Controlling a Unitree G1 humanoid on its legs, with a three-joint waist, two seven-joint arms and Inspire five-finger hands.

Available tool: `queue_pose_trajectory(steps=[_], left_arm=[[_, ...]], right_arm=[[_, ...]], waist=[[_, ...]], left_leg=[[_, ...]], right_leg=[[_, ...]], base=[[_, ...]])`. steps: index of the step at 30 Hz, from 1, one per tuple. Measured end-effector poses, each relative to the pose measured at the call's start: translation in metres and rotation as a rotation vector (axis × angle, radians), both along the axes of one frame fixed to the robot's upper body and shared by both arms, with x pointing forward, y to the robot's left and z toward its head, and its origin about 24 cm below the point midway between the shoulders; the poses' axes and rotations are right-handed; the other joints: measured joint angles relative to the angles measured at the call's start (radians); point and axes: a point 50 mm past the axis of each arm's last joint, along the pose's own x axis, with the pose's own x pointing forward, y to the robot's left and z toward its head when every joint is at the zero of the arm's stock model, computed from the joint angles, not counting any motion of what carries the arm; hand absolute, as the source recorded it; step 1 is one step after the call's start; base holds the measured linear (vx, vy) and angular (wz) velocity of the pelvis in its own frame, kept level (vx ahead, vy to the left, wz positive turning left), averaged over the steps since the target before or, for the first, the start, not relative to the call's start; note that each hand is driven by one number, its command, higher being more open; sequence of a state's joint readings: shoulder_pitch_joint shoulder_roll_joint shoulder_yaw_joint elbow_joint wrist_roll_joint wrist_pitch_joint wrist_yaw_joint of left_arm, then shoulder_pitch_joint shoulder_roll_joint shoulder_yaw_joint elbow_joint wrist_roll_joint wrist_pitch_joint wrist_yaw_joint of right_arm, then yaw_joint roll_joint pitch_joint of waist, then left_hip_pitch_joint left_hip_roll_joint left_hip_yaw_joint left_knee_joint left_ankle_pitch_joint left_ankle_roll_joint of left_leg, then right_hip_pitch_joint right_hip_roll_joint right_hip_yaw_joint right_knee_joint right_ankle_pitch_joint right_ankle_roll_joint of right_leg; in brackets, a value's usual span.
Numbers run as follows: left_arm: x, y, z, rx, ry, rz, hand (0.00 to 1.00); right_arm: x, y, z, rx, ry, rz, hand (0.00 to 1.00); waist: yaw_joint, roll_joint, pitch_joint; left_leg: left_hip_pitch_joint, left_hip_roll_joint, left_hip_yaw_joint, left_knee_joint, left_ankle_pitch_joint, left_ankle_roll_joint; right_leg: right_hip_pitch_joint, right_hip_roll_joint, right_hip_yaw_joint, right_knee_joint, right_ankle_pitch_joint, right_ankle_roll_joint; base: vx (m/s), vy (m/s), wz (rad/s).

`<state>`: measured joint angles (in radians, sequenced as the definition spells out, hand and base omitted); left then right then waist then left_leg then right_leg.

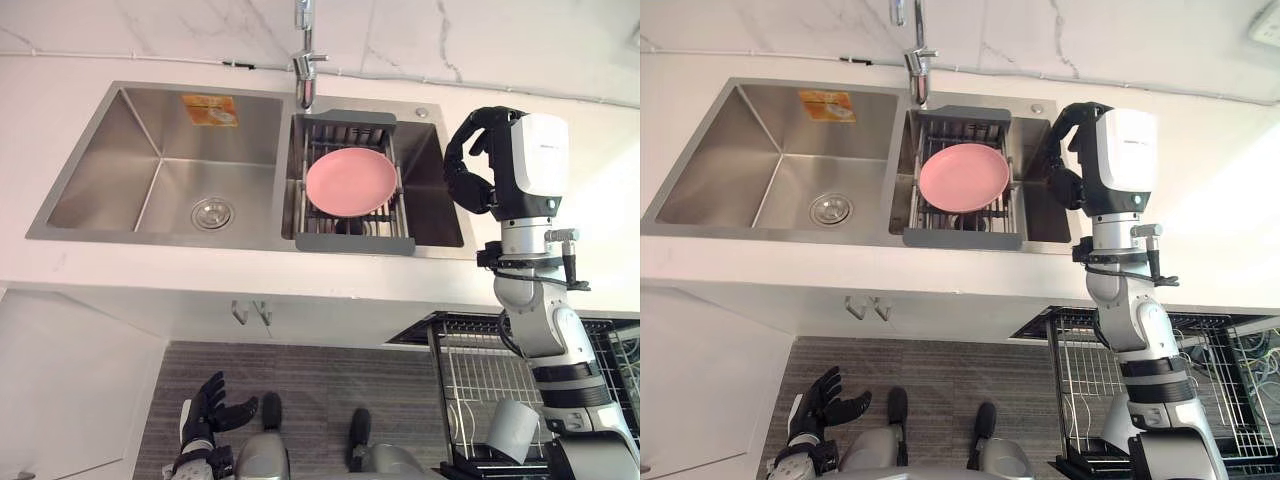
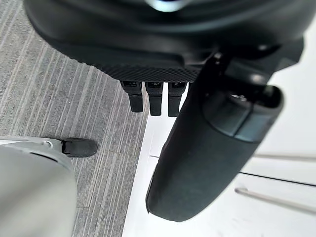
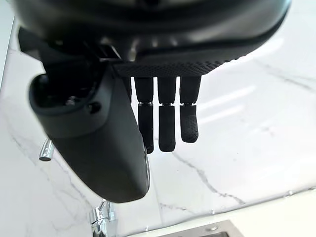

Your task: Walk over to the sink, pick up the cup, carry it to the dishwasher, place the cup inside the dishwasher, then close the dishwasher door

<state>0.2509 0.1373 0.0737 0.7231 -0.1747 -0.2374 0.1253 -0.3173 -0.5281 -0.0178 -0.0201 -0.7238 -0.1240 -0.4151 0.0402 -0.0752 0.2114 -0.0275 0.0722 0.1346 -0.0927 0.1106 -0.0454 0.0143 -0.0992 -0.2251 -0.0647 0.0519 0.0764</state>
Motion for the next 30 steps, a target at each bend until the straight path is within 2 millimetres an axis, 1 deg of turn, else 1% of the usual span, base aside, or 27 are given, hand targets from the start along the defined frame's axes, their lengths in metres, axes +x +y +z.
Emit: queue_pose_trajectory(steps=[1,5,8,12,14,17,20,22,25,30], left_arm=[[-0.002,0.000,-0.001,0.000,0.005,0.001,0.90],[-0.003,0.001,-0.001,0.000,0.009,0.001,0.90],[-0.004,0.000,-0.001,-0.004,0.012,-0.003,0.90],[-0.006,0.000,-0.003,-0.011,0.023,-0.011,0.90],[-0.007,0.001,-0.004,-0.010,0.029,-0.010,0.90],[-0.008,0.002,-0.004,-0.010,0.035,-0.008,0.90],[-0.011,0.002,-0.005,-0.009,0.041,-0.006,0.90],[-0.012,0.002,-0.005,-0.009,0.044,-0.004,0.90],[-0.017,0.005,-0.006,-0.007,0.053,0.012,0.90],[-0.017,0.005,-0.006,-0.008,0.054,0.017,0.90]], right_arm=[[-0.001,-0.001,-0.001,0.017,0.010,0.006,0.90],[-0.001,0.000,-0.004,0.049,0.051,0.054,0.90],[0.000,0.004,-0.007,0.072,0.098,0.111,0.90],[0.004,0.019,-0.021,0.074,0.204,0.205,0.90],[0.006,0.027,-0.035,0.054,0.283,0.249,0.90],[0.008,0.030,-0.050,0.010,0.376,0.268,0.90],[0.011,0.029,-0.062,-0.028,0.449,0.268,0.90],[0.013,0.027,-0.066,-0.039,0.478,0.263,0.90],[0.019,0.024,-0.064,-0.050,0.491,0.256,0.90],[0.029,0.018,-0.061,-0.069,0.498,0.222,0.90]], waist=[[0.000,-0.002,-0.008],[-0.004,-0.005,-0.018],[-0.006,-0.004,-0.026],[-0.007,-0.005,-0.036],[-0.006,-0.005,-0.036],[-0.001,-0.005,-0.036],[0.002,-0.005,-0.036],[0.003,-0.005,-0.036],[-0.001,-0.005,-0.036],[0.002,-0.005,-0.036]], left_leg=[[0.004,0.000,0.006,0.000,-0.002,0.001],[0.010,0.000,0.015,0.000,-0.005,0.001],[0.015,-0.004,0.017,0.005,-0.005,0.001],[0.020,-0.007,0.012,0.005,-0.005,0.000],[0.022,-0.011,0.008,0.005,-0.005,0.000],[0.022,-0.018,0.000,0.005,-0.005,0.001],[0.019,-0.021,-0.008,0.005,-0.007,0.005],[0.017,-0.023,-0.011,0.005,-0.007,0.006],[0.017,-0.028,-0.013,0.005,-0.009,0.008],[0.009,-0.037,-0.026,0.005,-0.007,0.011]], right_leg=[[0.001,0.000,0.006,0.000,-0.001,0.000],[0.000,-0.001,0.015,0.000,0.000,0.000],[0.004,-0.001,0.017,0.000,0.002,-0.003],[0.011,-0.004,0.014,0.000,0.004,-0.003],[0.016,-0.007,0.009,0.000,0.003,-0.002],[0.017,-0.008,0.002,0.000,0.000,0.003],[0.018,-0.016,-0.005,0.000,-0.003,0.006],[0.018,-0.017,-0.009,0.001,-0.004,0.008],[0.018,-0.022,-0.011,0.004,-0.006,0.011],[0.017,-0.024,-0.023,0.004,-0.006,0.011]], base=[[0.02,-0.004,-0.11],[0.01,-0.002,-0.09],[0.01,0.000,0.00],[0.01,0.001,0.02],[0.00,0.007,0.07],[-0.02,0.011,0.08],[-0.01,0.017,0.08],[0.00,0.008,0.06],[0.00,0.005,0.01],[0.01,0.012,0.07]])
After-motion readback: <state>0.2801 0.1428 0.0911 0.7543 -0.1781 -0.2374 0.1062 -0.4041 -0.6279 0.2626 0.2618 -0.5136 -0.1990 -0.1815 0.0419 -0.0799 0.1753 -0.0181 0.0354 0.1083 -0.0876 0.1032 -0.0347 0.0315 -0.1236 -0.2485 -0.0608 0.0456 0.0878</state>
